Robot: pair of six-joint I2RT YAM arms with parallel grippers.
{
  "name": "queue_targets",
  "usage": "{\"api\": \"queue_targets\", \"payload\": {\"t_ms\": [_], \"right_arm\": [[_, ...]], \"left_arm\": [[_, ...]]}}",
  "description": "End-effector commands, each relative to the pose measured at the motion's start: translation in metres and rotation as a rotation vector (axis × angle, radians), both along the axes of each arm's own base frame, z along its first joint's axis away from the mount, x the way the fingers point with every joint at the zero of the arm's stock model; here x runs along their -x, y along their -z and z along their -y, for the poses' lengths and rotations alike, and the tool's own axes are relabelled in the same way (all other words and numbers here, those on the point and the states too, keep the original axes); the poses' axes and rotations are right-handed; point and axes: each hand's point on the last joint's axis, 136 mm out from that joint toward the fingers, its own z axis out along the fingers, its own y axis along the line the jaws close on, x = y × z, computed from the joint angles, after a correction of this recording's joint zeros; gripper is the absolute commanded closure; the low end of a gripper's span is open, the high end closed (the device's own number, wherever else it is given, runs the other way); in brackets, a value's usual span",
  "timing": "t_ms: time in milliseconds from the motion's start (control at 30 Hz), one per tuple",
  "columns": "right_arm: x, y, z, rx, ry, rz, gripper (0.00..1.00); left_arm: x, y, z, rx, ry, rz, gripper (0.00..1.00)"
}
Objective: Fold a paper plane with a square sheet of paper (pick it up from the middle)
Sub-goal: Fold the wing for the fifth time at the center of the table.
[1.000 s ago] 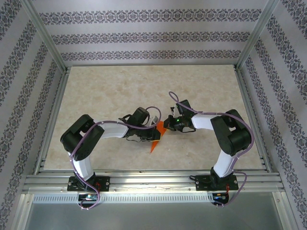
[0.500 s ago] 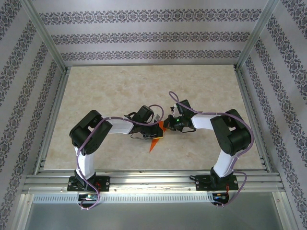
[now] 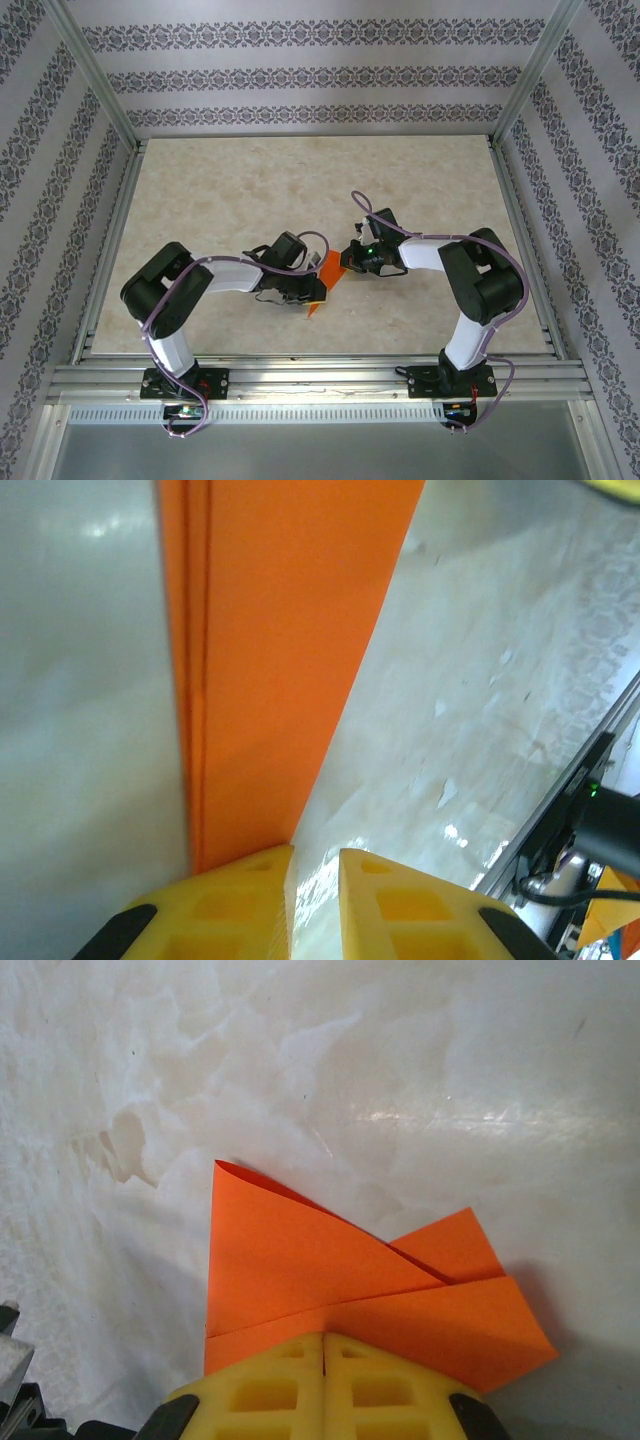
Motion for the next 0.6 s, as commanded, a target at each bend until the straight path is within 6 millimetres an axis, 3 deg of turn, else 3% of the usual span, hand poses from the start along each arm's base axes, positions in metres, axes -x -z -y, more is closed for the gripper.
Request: {"api": "queue_targets", "payload": {"t_ms": [0,333,467,567], "right_arm": [[0.023,0.041,0.027,0.166,0.043,-0.105,0.98],[0.019,0.035,0.022,0.147,0.034,-0.103,0.98],[0.018,0.032,0.017,0.134,0.029,-0.102,0.98],[0.016,0.028,0.015,0.124,0.029,-0.095,0.98]], "left_arm": [[0.034,0.017,-0.027,-0.08,0.035,-0.104,0.8],[0.071,0.013,-0.055,-0.109,0.078,-0.122,0.86],[0.058,-0.008,-0.047,-0.069,0.067,-0.042,0.87],[0.035,-0.032,-0.029,0.013,0.041,0.039,0.88]]}}
